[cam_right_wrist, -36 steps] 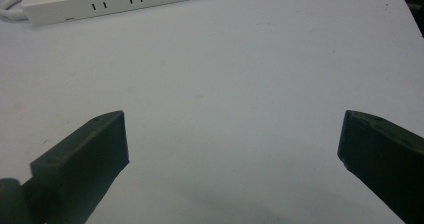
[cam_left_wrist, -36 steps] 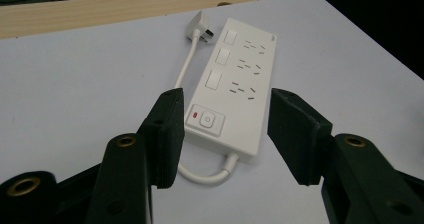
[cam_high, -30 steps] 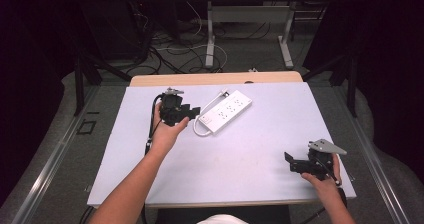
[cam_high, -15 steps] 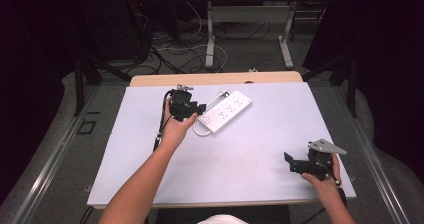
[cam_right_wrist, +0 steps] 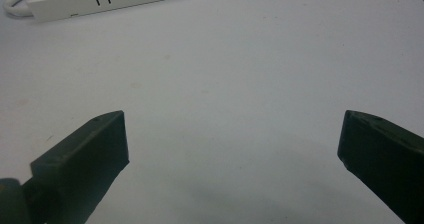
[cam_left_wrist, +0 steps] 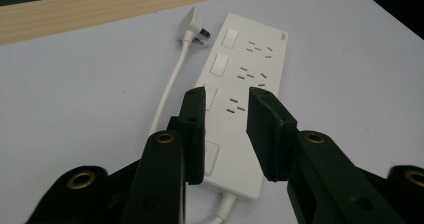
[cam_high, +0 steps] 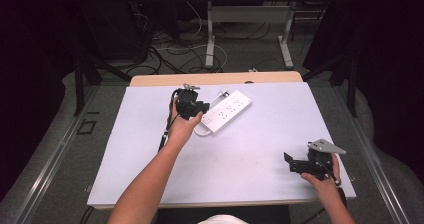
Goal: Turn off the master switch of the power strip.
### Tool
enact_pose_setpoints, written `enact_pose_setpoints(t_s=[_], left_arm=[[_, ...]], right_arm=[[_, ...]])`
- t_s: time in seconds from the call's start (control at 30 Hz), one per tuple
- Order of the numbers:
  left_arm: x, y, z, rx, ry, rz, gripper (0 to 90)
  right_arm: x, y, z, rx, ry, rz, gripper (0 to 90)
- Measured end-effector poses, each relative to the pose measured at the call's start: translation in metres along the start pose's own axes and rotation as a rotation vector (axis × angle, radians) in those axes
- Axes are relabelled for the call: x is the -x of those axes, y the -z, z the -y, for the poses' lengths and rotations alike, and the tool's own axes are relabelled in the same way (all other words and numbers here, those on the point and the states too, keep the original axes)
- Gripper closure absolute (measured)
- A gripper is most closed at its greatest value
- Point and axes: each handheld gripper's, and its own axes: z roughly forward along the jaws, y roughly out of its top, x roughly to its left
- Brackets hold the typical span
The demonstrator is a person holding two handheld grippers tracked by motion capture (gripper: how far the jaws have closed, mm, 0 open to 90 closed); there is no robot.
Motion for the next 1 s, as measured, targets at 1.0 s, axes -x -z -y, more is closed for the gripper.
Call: enact_pose_setpoints(t_s=[1.0], left_arm=[[-0.007,-0.044,0.011,-0.12,0.005,-0.057,90.0]], right_arm=[[0.0,-0.002,0.001,-0.007,-0.008,-0.003,0.0]])
